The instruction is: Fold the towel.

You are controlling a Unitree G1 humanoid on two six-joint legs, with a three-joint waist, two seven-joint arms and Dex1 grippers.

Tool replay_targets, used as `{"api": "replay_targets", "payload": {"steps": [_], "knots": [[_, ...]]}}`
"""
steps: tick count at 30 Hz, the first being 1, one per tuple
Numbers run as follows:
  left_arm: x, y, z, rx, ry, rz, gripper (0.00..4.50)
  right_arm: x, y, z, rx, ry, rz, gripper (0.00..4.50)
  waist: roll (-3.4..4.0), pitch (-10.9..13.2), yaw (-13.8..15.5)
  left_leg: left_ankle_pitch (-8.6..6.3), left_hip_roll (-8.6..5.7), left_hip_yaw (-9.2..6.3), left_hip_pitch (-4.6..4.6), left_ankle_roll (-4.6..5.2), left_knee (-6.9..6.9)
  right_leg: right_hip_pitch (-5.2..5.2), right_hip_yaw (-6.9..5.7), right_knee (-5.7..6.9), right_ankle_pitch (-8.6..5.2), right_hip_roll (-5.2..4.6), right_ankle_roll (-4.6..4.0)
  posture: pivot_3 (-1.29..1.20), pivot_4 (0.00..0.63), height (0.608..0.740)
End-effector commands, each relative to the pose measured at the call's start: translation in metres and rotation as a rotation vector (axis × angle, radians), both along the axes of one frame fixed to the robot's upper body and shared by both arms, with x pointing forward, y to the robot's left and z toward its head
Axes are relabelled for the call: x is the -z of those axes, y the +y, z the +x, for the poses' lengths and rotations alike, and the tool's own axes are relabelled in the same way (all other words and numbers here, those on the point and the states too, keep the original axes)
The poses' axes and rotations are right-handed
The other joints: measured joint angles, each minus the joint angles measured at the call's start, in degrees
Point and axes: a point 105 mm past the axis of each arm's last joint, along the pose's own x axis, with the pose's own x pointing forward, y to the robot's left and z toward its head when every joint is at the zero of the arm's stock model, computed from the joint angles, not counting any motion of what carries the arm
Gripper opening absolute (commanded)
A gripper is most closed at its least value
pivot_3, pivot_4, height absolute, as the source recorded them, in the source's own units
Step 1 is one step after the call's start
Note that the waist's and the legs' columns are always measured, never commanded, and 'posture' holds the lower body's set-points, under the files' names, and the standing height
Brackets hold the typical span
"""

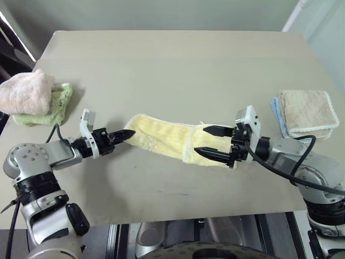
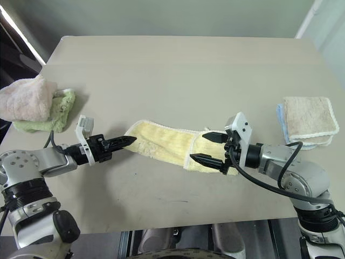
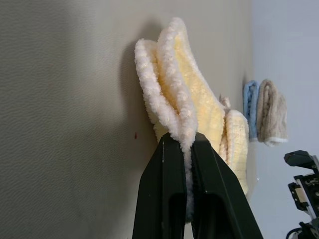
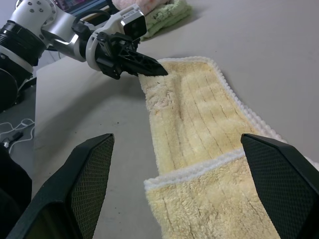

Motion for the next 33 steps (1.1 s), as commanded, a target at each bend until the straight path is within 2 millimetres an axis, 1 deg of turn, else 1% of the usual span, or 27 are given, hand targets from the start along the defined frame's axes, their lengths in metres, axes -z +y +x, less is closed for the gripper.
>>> {"api": "replay_targets", "payload": {"steps": [1,3,6,9,10,14,16,17,18,19,20,22,23,25,27,29,31,33], "knots": [[-0.018,0.003,0.003,0.006,-0.069,-0.002,0.02,-0.007,0.000,-0.002,-0.003,-0.036,0.019,4.31,-0.04,0.02,-0.01,0.02,0.00,-0.01,0.01,-0.01,-0.02,0.00,0.00,0.00,0.00,0.00,-0.01,0.00,0.150,0.703],[-0.027,0.000,0.005,0.026,-0.097,-0.012,0.02,-0.010,-0.003,-0.001,0.008,-0.045,0.029,4.31,-0.09,0.05,0.07,0.04,0.00,-0.01,0.03,-0.01,-0.05,0.01,-0.01,0.00,0.01,0.00,-0.02,0.00,0.150,0.703],[-0.043,-0.011,0.010,0.085,-0.145,-0.014,0.02,-0.017,-0.010,0.001,0.044,-0.057,0.047,4.31,-0.17,0.09,0.23,0.07,0.01,-0.01,0.03,0.04,-0.05,0.04,-0.03,0.01,0.05,0.00,-0.06,0.00,0.150,0.703],[-0.069,-0.037,0.016,0.199,-0.229,-0.044,0.02,-0.018,-0.024,0.002,0.103,-0.060,0.043,4.31,-0.24,0.09,0.42,0.11,-0.01,0.01,0.06,0.09,-0.05,0.10,-0.02,0.00,0.08,-0.03,-0.08,0.00,0.150,0.703],[-0.073,-0.042,0.017,0.221,-0.243,-0.049,0.02,-0.018,-0.026,0.002,0.116,-0.060,0.039,4.31,-0.28,0.08,0.51,0.12,-0.01,-0.01,0.05,0.09,-0.05,0.11,-0.03,0.00,0.08,-0.03,-0.08,0.00,0.150,0.703],[-0.089,-0.082,0.012,0.415,-0.296,-0.074,0.02,-0.019,-0.038,0.000,0.198,-0.066,0.043,4.31,-0.28,0.08,0.48,0.18,0.00,0.01,0.08,-0.01,-0.05,0.11,-0.03,0.00,0.08,-0.03,-0.05,0.00,0.150,0.703],[-0.092,-0.093,0.011,0.472,-0.299,-0.090,0.02,-0.019,-0.041,0.000,0.221,-0.069,0.046,4.31,-0.28,0.08,0.48,0.26,0.00,0.02,0.07,-0.14,-0.05,0.11,-0.02,0.00,0.07,-0.03,0.01,0.00,0.150,0.703],[-0.092,-0.104,0.010,0.518,-0.295,-0.115,0.02,-0.016,-0.044,-0.001,0.242,-0.071,0.026,4.31,-0.29,0.09,0.45,0.32,0.00,0.02,0.07,-0.24,-0.05,0.11,-0.01,0.00,0.06,-0.03,0.03,0.00,0.150,0.703],[-0.093,-0.111,0.009,0.547,-0.290,-0.131,0.02,-0.014,-0.046,-0.001,0.256,-0.073,0.010,4.31,-0.30,0.09,0.46,0.33,0.00,0.02,0.07,-0.26,-0.06,0.11,-0.01,0.00,0.06,-0.03,0.05,0.00,0.150,0.703],[-0.091,-0.125,0.006,0.600,-0.283,-0.137,0.02,-0.013,-0.049,-0.003,0.275,-0.071,0.008,4.31,-0.31,0.09,0.49,0.34,0.00,0.02,0.09,-0.25,-0.06,0.14,-0.01,0.00,0.04,-0.03,0.11,0.00,0.150,0.703],[-0.089,-0.133,0.004,0.635,-0.278,-0.139,0.02,-0.013,-0.050,-0.004,0.287,-0.070,0.009,4.31,-0.31,0.09,0.50,0.34,0.00,0.02,0.10,-0.23,-0.06,0.15,-0.01,0.00,-0.04,-0.03,0.26,0.00,0.150,0.703],[-0.088,-0.149,0.000,0.694,-0.266,-0.165,0.02,-0.015,-0.052,-0.007,0.305,-0.072,0.015,4.31,-0.30,0.10,0.56,0.35,0.00,0.04,0.13,-0.21,-0.06,0.20,0.00,-0.02,-0.07,-0.04,0.44,0.00,0.150,0.703],[-0.087,-0.156,-0.002,0.725,-0.260,-0.179,0.02,-0.015,-0.054,-0.009,0.321,-0.076,0.010,4.31,-0.33,0.11,0.60,0.36,-0.01,0.06,0.12,-0.19,-0.05,0.20,0.01,-0.02,-0.14,-0.05,0.67,0.00,0.150,0.703],[-0.082,-0.172,-0.008,0.799,-0.233,-0.192,0.02,-0.017,-0.063,-0.012,0.366,-0.083,-0.001,4.31,-0.33,0.11,0.71,0.39,-0.01,0.09,0.12,-0.12,-0.04,0.21,0.04,-0.06,-0.10,-0.05,0.99,0.00,0.150,0.703],[-0.079,-0.179,-0.011,0.832,-0.219,-0.195,0.02,-0.018,-0.067,-0.014,0.388,-0.086,-0.007,4.31,-0.34,0.12,0.76,0.39,-0.01,0.11,0.17,-0.05,-0.04,0.29,0.04,-0.08,-0.09,-0.06,1.04,0.00,0.150,0.703],[-0.079,-0.179,-0.011,0.837,-0.218,-0.196,0.02,-0.019,-0.067,-0.014,0.392,-0.085,-0.007,4.31,-0.37,0.13,0.56,0.33,-0.01,0.13,0.21,0.09,-0.04,0.32,0.07,-0.09,-0.09,-0.06,1.01,0.00,0.150,0.703],[-0.063,-0.193,-0.008,0.845,-0.183,-0.155,0.02,-0.021,-0.075,-0.017,0.440,-0.090,-0.010,4.31,-0.35,0.15,0.55,0.33,-0.01,0.15,0.33,0.09,-0.04,0.40,0.08,-0.08,-0.02,-0.05,0.97,0.00,0.150,0.703],[-0.052,-0.201,-0.006,0.853,-0.172,-0.129,0.02,-0.021,-0.079,-0.018,0.466,-0.093,-0.014,4.31,-0.34,0.16,0.69,0.33,-0.02,0.14,0.56,0.20,-0.05,0.71,0.08,-0.09,-0.05,-0.05,1.01,0.00,0.150,0.703]]}}
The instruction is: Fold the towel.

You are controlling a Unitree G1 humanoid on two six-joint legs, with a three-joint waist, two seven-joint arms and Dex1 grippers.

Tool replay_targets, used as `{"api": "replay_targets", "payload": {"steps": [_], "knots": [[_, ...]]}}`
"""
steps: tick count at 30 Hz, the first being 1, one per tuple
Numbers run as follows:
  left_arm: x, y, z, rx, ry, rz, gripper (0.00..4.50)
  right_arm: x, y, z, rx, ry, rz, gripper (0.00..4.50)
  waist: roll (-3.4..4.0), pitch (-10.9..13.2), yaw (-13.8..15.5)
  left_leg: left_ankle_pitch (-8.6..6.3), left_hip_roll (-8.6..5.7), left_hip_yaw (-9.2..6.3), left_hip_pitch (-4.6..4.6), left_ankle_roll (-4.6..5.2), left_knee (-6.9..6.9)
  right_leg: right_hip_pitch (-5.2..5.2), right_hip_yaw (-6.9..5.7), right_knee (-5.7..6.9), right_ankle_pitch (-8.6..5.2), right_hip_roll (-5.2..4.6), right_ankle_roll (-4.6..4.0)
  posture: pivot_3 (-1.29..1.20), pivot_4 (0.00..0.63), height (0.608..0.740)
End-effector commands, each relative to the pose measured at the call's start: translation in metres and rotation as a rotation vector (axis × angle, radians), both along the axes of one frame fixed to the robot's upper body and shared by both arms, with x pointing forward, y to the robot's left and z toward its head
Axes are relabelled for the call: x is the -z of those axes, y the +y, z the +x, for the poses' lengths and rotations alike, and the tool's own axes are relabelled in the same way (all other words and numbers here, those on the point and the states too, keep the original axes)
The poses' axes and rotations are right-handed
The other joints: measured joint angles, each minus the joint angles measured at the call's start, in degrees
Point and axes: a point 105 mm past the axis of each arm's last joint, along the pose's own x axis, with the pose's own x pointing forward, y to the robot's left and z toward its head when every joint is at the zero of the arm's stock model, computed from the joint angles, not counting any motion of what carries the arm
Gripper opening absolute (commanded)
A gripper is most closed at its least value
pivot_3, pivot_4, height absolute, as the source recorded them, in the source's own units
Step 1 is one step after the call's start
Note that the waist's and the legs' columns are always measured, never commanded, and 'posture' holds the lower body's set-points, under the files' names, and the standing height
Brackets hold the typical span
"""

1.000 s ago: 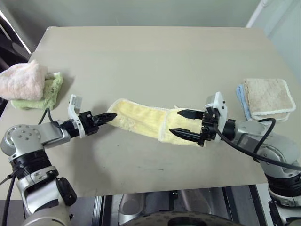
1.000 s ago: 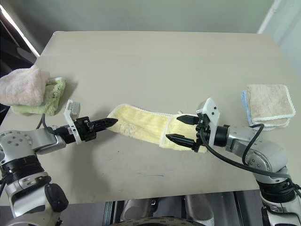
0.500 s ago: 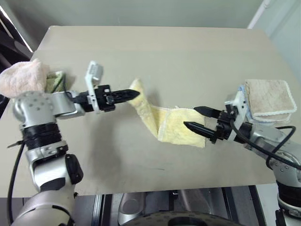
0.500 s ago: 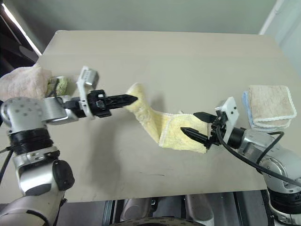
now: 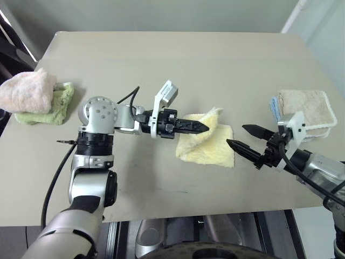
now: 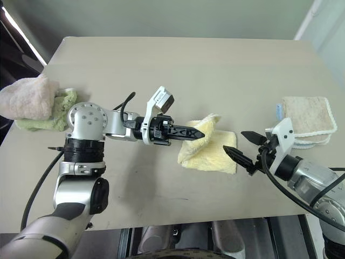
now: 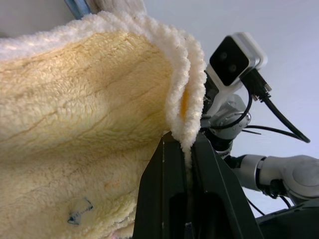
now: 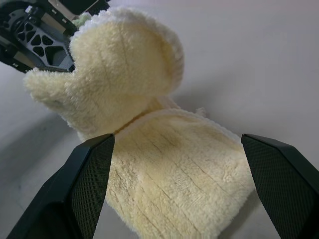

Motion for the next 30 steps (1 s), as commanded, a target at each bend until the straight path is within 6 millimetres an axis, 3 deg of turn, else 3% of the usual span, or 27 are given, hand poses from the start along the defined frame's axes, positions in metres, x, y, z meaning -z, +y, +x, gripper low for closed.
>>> {"api": "replay_targets", "payload": {"steps": [1,14,20,25,30], "knots": [[0.012,-0.015,0.001,0.025,-0.012,0.014,0.02,-0.015,-0.004,-0.005,0.036,-0.062,-0.012,4.31,-0.02,0.01,0.13,-0.02,-0.01,-0.03,0.09,0.05,0.00,0.15,0.00,-0.02,-0.04,0.00,0.03,0.00,0.150,0.703],[0.038,-0.046,-0.015,0.126,-0.105,0.016,0.02,-0.017,-0.008,-0.008,0.092,-0.073,-0.018,4.31,-0.03,0.02,0.19,-0.12,-0.16,-0.10,0.04,0.18,0.01,0.22,0.02,-0.08,-0.20,-0.06,0.22,0.00,0.150,0.703],[0.038,-0.053,-0.019,0.116,-0.128,-0.004,0.02,-0.019,-0.006,-0.008,0.106,-0.090,-0.014,4.31,-0.03,0.02,0.22,-0.17,-0.21,-0.10,0.03,0.26,0.01,0.24,0.06,-0.11,-0.27,-0.08,0.33,0.00,0.150,0.703],[0.039,-0.053,-0.021,0.125,-0.105,0.002,1.35,-0.017,-0.005,-0.007,0.110,-0.085,-0.017,4.31,-0.03,0.02,0.22,-0.17,-0.21,-0.10,0.04,0.27,0.01,0.24,0.05,-0.11,-0.27,-0.08,0.33,0.00,0.150,0.703],[0.039,-0.052,-0.018,0.111,-0.120,0.010,3.11,-0.016,-0.005,-0.005,0.110,-0.086,-0.019,4.31,-0.03,0.02,0.21,-0.18,-0.21,-0.11,0.04,0.27,0.01,0.25,0.06,-0.11,-0.26,-0.08,0.34,0.00,0.150,0.703]]}}
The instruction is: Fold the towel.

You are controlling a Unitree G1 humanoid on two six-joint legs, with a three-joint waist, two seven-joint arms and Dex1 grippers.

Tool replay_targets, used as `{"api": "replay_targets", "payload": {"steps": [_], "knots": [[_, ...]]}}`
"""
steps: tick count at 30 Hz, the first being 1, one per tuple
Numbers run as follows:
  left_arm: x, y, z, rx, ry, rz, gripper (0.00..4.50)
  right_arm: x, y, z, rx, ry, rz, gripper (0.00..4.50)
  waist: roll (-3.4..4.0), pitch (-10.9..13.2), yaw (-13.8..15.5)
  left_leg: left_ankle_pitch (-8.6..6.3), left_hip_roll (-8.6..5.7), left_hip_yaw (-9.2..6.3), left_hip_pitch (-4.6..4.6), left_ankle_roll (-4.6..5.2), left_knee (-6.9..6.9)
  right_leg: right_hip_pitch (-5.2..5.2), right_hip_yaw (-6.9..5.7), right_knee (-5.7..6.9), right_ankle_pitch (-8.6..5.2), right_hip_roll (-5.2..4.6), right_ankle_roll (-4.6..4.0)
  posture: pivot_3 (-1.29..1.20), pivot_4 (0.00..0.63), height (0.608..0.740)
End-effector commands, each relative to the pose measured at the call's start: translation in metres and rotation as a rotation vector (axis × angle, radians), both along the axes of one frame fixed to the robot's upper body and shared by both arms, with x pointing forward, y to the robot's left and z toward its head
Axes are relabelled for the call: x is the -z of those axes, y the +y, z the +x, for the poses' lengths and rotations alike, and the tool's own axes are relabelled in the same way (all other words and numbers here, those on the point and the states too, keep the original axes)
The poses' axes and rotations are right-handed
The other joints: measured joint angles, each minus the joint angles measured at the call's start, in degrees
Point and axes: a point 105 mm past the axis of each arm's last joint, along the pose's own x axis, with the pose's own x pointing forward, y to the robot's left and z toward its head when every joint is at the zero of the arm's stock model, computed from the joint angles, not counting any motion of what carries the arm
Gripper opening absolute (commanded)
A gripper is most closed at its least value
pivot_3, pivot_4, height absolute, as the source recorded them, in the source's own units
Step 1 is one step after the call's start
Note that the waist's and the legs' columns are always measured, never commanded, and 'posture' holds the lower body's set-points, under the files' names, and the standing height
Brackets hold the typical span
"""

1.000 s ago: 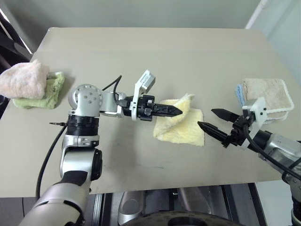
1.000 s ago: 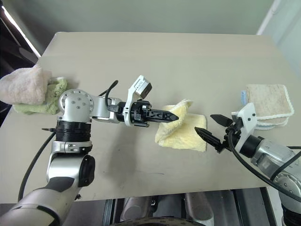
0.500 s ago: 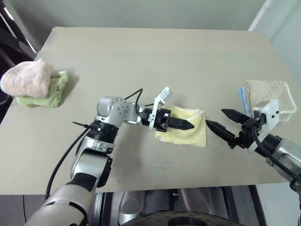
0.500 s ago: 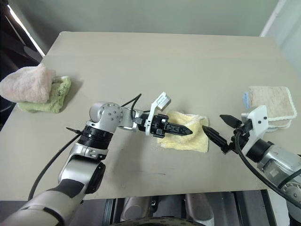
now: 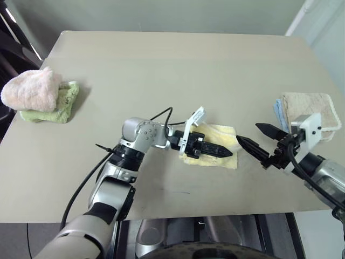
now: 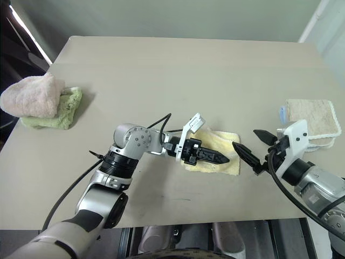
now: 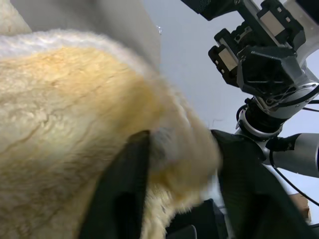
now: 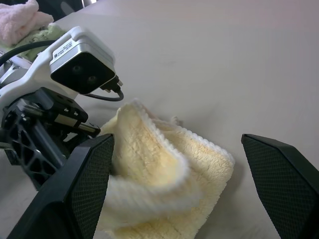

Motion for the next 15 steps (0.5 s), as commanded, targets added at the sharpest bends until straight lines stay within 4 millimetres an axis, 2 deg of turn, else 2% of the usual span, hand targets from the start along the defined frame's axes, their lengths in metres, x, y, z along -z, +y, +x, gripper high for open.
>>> {"api": "replay_targets", "payload": {"steps": [1,4,8,11,14,15], "knots": [[-0.008,-0.001,0.000,-0.003,-0.048,-0.014,3.48,-0.009,0.003,-0.001,-0.004,-0.049,-0.007,4.31,0.00,0.00,0.00,0.00,0.00,0.00,0.00,0.00,0.00,0.00,0.00,0.00,0.00,0.00,0.00,0.00,0.150,0.703],[-0.015,0.002,0.007,-0.031,-0.096,-0.035,4.46,-0.011,0.003,0.000,-0.013,-0.061,-0.009,4.31,0.00,0.00,0.00,0.00,0.00,0.01,0.00,0.00,0.00,0.00,0.00,0.00,0.00,0.00,0.01,0.00,0.150,0.703],[-0.034,0.011,0.018,-0.083,-0.166,-0.085,4.46,-0.014,0.004,-0.001,-0.036,-0.063,0.003,4.31,0.00,0.00,-0.01,0.00,0.00,0.00,0.00,0.00,0.00,-0.01,0.00,0.00,0.00,0.00,0.01,0.00,0.150,0.703],[-0.054,0.029,0.036,-0.173,-0.311,-0.130,4.46,-0.014,0.010,-0.004,-0.083,-0.041,0.023,4.31,0.00,0.00,-0.01,0.00,0.00,-0.01,0.00,0.00,0.00,-0.02,-0.01,0.00,0.00,0.00,0.00,0.00,0.150,0.703],[-0.054,0.043,0.045,-0.205,-0.498,-0.104,4.50,-0.014,0.018,-0.006,-0.130,-0.036,0.046,3.77,0.01,0.00,-0.02,-0.01,0.00,-0.01,-0.01,0.01,0.00,-0.03,-0.01,0.00,-0.01,0.01,0.00,0.00,0.150,0.703],[-0.052,0.045,0.046,-0.207,-0.560,-0.095,4.50,-0.015,0.021,-0.006,-0.145,-0.038,0.055,3.39,0.01,0.00,-0.04,-0.03,0.00,0.00,-0.01,0.03,0.00,-0.04,0.00,0.00,-0.02,0.01,-0.01,0.00,0.150,0.703]]}}
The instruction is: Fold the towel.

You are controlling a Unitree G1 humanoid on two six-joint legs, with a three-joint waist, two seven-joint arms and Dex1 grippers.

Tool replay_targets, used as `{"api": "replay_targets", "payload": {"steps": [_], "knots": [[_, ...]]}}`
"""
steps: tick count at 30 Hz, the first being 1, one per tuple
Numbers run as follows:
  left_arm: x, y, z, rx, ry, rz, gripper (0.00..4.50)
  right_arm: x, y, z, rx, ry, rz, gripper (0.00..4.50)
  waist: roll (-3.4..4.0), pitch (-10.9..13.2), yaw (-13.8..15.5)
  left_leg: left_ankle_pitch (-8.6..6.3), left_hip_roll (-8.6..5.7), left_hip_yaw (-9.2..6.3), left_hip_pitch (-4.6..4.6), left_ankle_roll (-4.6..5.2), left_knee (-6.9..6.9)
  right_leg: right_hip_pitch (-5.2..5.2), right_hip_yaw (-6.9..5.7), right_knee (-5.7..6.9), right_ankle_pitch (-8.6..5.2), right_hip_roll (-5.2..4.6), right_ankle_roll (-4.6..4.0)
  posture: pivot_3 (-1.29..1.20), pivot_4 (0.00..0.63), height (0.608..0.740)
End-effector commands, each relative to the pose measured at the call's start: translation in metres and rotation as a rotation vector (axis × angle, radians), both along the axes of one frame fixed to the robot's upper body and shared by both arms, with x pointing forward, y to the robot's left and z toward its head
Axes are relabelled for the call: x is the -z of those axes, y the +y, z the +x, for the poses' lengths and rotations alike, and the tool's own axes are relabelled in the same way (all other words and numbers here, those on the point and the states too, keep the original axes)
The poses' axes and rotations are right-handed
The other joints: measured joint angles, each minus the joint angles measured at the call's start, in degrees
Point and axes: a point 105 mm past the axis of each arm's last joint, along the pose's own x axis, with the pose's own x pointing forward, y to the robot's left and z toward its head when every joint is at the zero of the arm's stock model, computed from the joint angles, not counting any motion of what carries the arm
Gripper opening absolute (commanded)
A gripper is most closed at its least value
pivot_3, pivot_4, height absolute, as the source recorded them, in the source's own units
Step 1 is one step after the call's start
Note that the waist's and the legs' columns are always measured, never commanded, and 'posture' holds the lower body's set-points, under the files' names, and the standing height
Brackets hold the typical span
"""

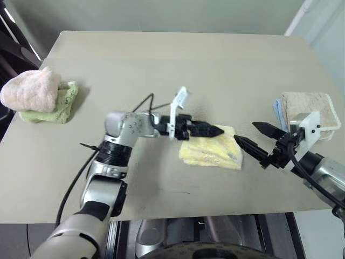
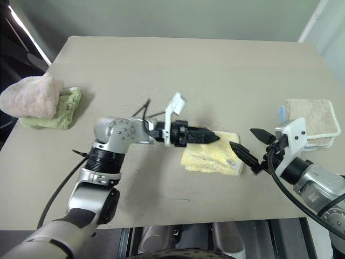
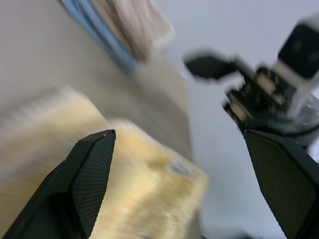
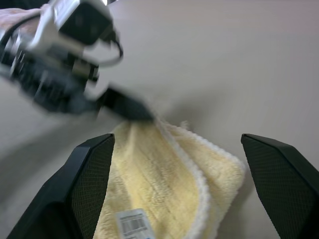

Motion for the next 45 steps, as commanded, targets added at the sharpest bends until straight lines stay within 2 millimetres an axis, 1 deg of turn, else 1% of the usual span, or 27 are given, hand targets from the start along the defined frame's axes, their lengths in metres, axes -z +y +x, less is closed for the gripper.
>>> {"api": "replay_targets", "payload": {"steps": [1,2,5,7,8,9,10,11,12,14,19,21,22,24,26,28,29,31,34,35,36,37,39,41,44,45], "knots": [[-0.017,0.004,0.001,0.002,-0.280,-0.047,4.50,-0.009,0.016,-0.005,-0.096,-0.028,0.033,3.07,0.01,0.00,-0.03,-0.02,-0.01,0.00,-0.01,0.01,0.00,-0.01,0.00,0.00,-0.01,0.00,0.00,0.00,0.150,0.703],[-0.021,0.006,0.000,0.003,-0.331,-0.083,4.50,-0.008,0.020,-0.005,-0.117,-0.024,0.034,2.72,0.01,-0.01,-0.04,-0.04,-0.01,0.01,-0.01,0.02,0.00,-0.02,0.00,-0.01,-0.02,0.00,0.01,0.00,0.150,0.703],[-0.013,0.007,-0.003,0.013,-0.427,-0.052,4.50,-0.004,0.029,-0.002,-0.146,-0.019,0.049,1.69,0.01,-0.01,0.03,-0.09,-0.02,0.00,-0.16,0.05,0.02,-0.14,0.00,-0.02,-0.06,-0.01,0.03,0.00,0.150,0.703],[-0.011,0.004,-0.001,-0.018,-0.446,-0.076,4.50,-0.001,0.034,0.004,-0.158,-0.021,0.062,0.92,0.01,-0.01,0.09,-0.09,-0.02,-0.02,-0.32,0.06,0.05,-0.31,0.00,-0.02,-0.05,-0.01,0.05,0.00,0.150,0.703],[-0.013,0.003,-0.001,-0.028,-0.454,-0.112,4.32,0.002,0.036,0.008,-0.157,-0.014,0.068,0.56,0.01,-0.01,0.10,-0.09,-0.01,-0.02,-0.41,0.06,0.08,-0.39,-0.01,-0.01,-0.03,-0.01,0.07,0.00,0.150,0.703],[-0.012,0.004,-0.008,0.005,-0.465,-0.139,4.11,0.007,0.036,0.013,-0.149,-0.009,0.072,0.23,0.02,-0.02,0.10,-0.10,0.00,-0.02,-0.46,0.07,0.11,-0.42,-0.01,-0.01,0.02,-0.01,0.15,0.00,0.150,0.703],[-0.010,0.004,-0.013,0.034,-0.475,-0.156,3.88,0.010,0.036,0.016,-0.143,-0.006,0.074,0.00,0.02,-0.02,0.08,-0.12,0.00,-0.02,-0.50,0.11,0.17,-0.43,-0.01,-0.01,0.09,-0.02,0.28,0.00,0.150,0.703],[-0.006,0.005,-0.018,0.064,-0.488,-0.145,3.55,0.012,0.036,0.018,-0.137,-0.007,0.078,0.00,0.03,-0.02,0.02,-0.15,0.02,-0.01,-0.52,0.16,0.25,-0.45,-0.02,-0.02,0.20,-0.03,0.45,0.00,0.150,0.703],[0.003,0.007,-0.020,0.071,-0.504,-0.102,3.22,0.013,0.034,0.022,-0.113,-0.014,0.093,0.00,0.03,-0.02,-0.02,-0.16,0.04,0.01,-0.54,0.17,0.29,-0.47,-0.02,-0.01,0.26,-0.03,0.53,0.00,0.150,0.703],[0.016,0.009,-0.023,0.088,-0.522,-0.052,2.45,0.016,0.033,0.027,-0.084,-0.027,0.113,0.00,0.08,-0.04,-0.14,-0.20,0.07,0.01,-0.61,0.20,0.34,-0.55,-0.05,-0.01,0.28,-0.03,0.53,0.00,0.150,0.703],[0.030,0.015,-0.030,0.112,-0.540,-0.052,0.67,0.025,0.031,0.034,-0.030,-0.035,0.113,0.00,0.14,-0.05,-0.12,-0.30,0.19,0.01,-0.91,0.32,0.69,-0.69,-0.14,-0.01,0.37,-0.02,0.42,0.00,0.150,0.703],[0.032,0.016,-0.032,0.114,-0.528,-0.080,0.04,0.028,0.031,0.035,-0.018,-0.036,0.108,0.00,0.14,-0.05,-0.14,-0.33,0.18,0.04,-0.91,0.36,0.78,-0.67,-0.13,-0.01,0.26,-0.02,0.07,0.00,0.150,0.703],[0.032,0.016,-0.032,0.111,-0.527,-0.092,0.04,0.029,0.031,0.035,-0.017,-0.038,0.105,0.00,0.14,-0.05,-0.14,-0.33,0.18,0.04,-0.91,0.37,0.81,-0.66,-0.12,-0.01,0.29,-0.03,0.06,0.00,0.150,0.703],[0.038,0.012,-0.032,0.116,-0.559,-0.072,0.04,0.033,0.033,0.035,-0.019,-0.039,0.094,0.00,0.14,-0.05,-0.14,-0.33,0.18,0.03,-0.89,0.38,0.85,-0.65,-0.11,-0.01,0.35,-0.03,0.02,0.00,0.150,0.703],[0.049,0.004,-0.030,0.106,-0.610,-0.046,0.04,0.038,0.038,0.037,-0.015,-0.032,0.117,0.00,0.18,-0.07,-0.16,-0.33,0.18,0.04,-0.88,0.38,0.86,-0.64,-0.11,0.00,0.37,-0.03,0.00,0.00,0.150,0.703],[0.059,-0.001,-0.032,0.127,-0.590,-0.032,0.04,0.054,0.043,0.038,-0.015,-0.003,0.085,0.00,0.21,-0.09,-0.23,-0.34,0.19,0.03,-0.87,0.38,0.85,-0.65,-0.11,0.00,0.37,-0.03,0.00,0.00,0.150,0.703],[0.066,-0.002,-0.031,0.128,-0.589,-0.008,0.04,0.067,0.045,0.038,-0.019,0.012,0.049,0.00,0.21,-0.09,-0.25,-0.34,0.19,0.03,-0.87,0.38,0.85,-0.66,-0.11,0.00,0.37,-0.03,-0.01,0.00,0.150,0.703],[0.075,-0.003,-0.034,0.147,-0.581,0.022,0.04,0.086,0.045,0.039,-0.004,0.029,0.005,0.00,0.22,-0.09,-0.34,-0.37,0.21,0.03,-0.88,0.39,0.84,-0.67,-0.12,0.00,0.37,-0.03,-0.01,0.00,0.150,0.703],[0.079,0.001,-0.040,0.142,-0.542,0.087,0.04,0.113,0.038,0.045,0.048,0.042,-0.067,0.00,0.26,-0.11,-0.62,-0.40,0.23,0.04,-0.90,0.39,0.83,-0.71,-0.13,0.00,0.38,-0.02,0.01,0.00,0.150,0.703],[0.080,0.004,-0.041,0.134,-0.524,0.114,0.04,0.119,0.037,0.046,0.055,0.043,-0.086,0.00,0.25,-0.12,-0.79,-0.40,0.24,0.03,-0.89,0.39,0.83,-0.70,-0.13,-0.01,0.39,-0.02,0.03,0.00,0.150,0.703],[0.076,0.005,-0.043,0.130,-0.522,0.120,0.04,0.122,0.035,0.047,0.062,0.034,-0.104,0.00,0.23,-0.14,-0.94,-0.40,0.24,0.04,-0.87,0.39,0.83,-0.66,-0.14,-0.01,0.39,-0.02,0.02,0.00,0.150,0.703],[0.071,0.005,-0.044,0.127,-0.525,0.120,0.04,0.123,0.033,0.049,0.072,0.023,-0.115,0.00,0.21,-0.16,-1.04,-0.40,0.23,0.03,-0.81,0.41,0.84,-0.60,-0.14,-0.02,0.40,-0.02,0.01,0.00,0.150,0.703],[0.064,0.005,-0.050,0.142,-0.543,0.130,0.04,0.119,0.029,0.054,0.092,-0.006,-0.112,0.00,0.20,-0.17,-1.08,-0.37,0.23,0.02,-0.64,0.44,0.87,-0.46,-0.14,-0.05,0.43,-0.02,0.00,0.00,0.150,0.703],[0.059,0.002,-0.054,0.149,-0.561,0.130,0.04,0.113,0.027,0.057,0.099,-0.028,-0.104,0.00,0.21,-0.17,-1.08,-0.40,0.22,-0.01,-0.16,0.47,0.87,-0.13,-0.13,-0.15,0.41,-0.02,0.00,0.00,0.150,0.703],[0.051,-0.006,-0.060,0.150,-0.580,0.116,0.04,0.101,0.025,0.060,0.098,-0.052,-0.074,0.00,0.23,-0.18,-1.09,-0.49,0.18,-0.12,-0.01,0.43,0.87,0.12,-0.13,-0.34,0.38,-0.02,0.01,0.00,0.150,0.703],[0.048,-0.008,-0.060,0.138,-0.577,0.105,0.04,0.094,0.026,0.060,0.093,-0.057,-0.047,0.00,0.24,-0.17,-1.09,-0.52,0.18,-0.17,-0.02,0.40,0.87,0.14,-0.14,-0.41,0.38,-0.02,0.01,0.00,0.150,0.703]]}}
